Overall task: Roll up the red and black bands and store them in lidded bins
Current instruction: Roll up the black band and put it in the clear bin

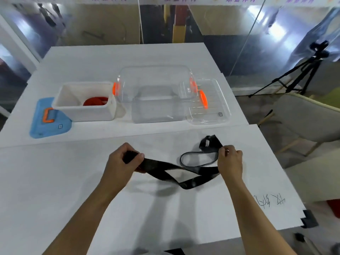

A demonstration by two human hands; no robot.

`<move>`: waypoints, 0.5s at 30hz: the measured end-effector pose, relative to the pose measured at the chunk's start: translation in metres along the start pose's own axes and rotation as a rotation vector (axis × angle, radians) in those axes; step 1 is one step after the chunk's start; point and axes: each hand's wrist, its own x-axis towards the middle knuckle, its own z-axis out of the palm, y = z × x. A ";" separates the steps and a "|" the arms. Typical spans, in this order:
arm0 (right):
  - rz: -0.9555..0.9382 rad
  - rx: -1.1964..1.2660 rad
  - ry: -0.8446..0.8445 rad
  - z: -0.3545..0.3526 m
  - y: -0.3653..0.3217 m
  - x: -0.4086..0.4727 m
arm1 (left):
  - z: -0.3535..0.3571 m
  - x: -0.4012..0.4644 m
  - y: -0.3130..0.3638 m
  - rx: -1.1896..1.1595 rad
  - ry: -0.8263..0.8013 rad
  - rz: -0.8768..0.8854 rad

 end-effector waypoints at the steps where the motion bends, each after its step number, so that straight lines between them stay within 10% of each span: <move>1: 0.024 -0.066 0.014 -0.003 -0.006 0.004 | -0.009 0.001 0.015 -0.019 -0.012 0.038; 6: -0.153 0.054 -0.050 -0.008 -0.074 -0.019 | -0.029 0.001 0.073 -0.017 -0.085 0.188; 11: -0.501 0.609 -0.571 -0.017 -0.168 -0.101 | -0.032 0.007 0.098 -0.008 -0.053 0.284; 15: -0.681 0.599 -0.793 -0.017 -0.208 -0.144 | -0.047 0.015 0.114 -0.068 0.128 0.296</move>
